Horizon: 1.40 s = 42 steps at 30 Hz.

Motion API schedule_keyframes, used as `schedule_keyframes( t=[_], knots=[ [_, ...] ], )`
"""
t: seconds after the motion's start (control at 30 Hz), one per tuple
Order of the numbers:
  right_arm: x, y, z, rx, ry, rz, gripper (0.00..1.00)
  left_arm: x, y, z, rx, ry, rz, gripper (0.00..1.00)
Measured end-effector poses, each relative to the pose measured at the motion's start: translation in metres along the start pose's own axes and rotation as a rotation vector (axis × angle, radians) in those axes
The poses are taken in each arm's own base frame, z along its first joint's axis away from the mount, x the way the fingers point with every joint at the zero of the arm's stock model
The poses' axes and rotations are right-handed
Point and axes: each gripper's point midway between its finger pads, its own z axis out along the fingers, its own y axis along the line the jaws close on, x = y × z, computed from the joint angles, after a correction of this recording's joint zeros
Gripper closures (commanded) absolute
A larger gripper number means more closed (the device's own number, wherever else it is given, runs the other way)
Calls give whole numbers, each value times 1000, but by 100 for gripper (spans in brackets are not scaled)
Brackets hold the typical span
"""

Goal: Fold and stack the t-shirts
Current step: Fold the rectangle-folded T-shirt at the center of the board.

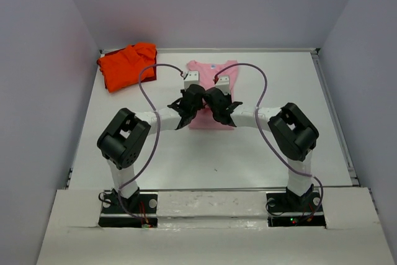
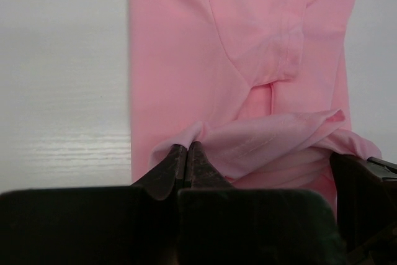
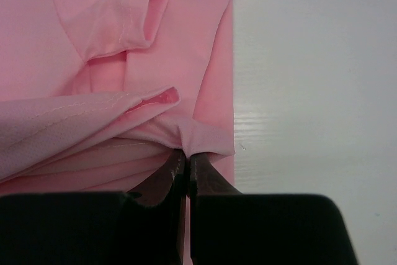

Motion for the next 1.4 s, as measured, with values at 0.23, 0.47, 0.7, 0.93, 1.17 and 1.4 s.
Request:
schedule_keyframes(
  t=[0.23, 0.47, 0.7, 0.93, 1.17, 1.4],
  knots=[
    [16, -14, 18, 78, 41, -19, 48, 10, 10, 23, -32, 17, 8, 38],
    [22, -29, 20, 138, 55, -55, 41, 10, 33, 29, -106, 15, 5, 30],
    [-5, -36, -3, 78, 32, -62, 40, -30, 35, -5, -106, -27, -16, 30],
    [-38, -15, -22, -109, 13, -75, 36, -175, 1, -73, -12, -214, -38, 29],
    [1, 20, -14, -268, 129, -138, 36, -209, 47, -155, 5, -363, -44, 29],
    [21, 35, -11, -333, 188, -166, 36, -177, 80, -155, -70, -341, -2, 29]
  ],
)
